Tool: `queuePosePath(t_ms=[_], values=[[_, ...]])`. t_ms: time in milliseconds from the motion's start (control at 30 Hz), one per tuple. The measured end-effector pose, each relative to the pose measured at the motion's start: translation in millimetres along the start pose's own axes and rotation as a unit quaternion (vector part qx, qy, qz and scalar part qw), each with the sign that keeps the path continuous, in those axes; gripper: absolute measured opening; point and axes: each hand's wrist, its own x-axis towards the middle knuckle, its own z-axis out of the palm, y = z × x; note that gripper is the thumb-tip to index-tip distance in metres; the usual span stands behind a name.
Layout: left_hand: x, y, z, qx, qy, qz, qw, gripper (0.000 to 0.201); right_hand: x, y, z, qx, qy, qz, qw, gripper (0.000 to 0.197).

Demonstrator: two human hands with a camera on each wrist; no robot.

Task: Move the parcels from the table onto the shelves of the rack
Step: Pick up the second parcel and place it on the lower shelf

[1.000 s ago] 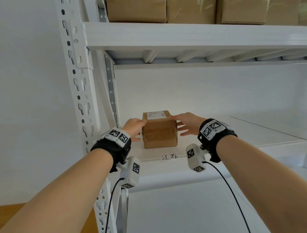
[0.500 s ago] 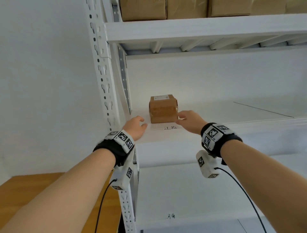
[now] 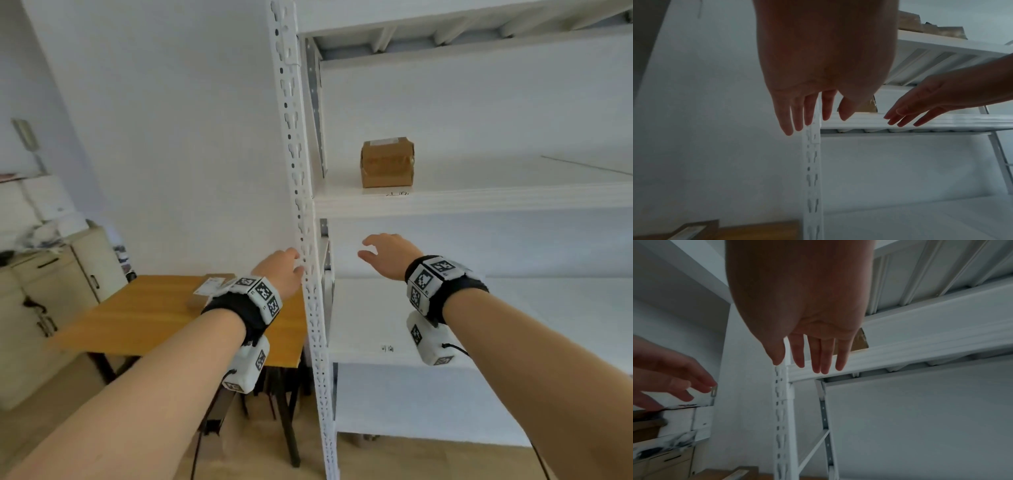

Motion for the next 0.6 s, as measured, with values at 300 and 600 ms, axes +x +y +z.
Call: queuePosePath(t_ms=[300, 600], values=[[-59, -86, 4, 0.027, -0.034, -0.059, 0.997, 0.046, -8, -69, 67, 0.029, -0.043, -0.029, 0.998, 0.048], [-36, -201, 8, 0.032, -0.045, -0.070, 0.996, 0.044, 55, -156, 145, 0.022, -0.086, -0.035, 0.995, 0.044]])
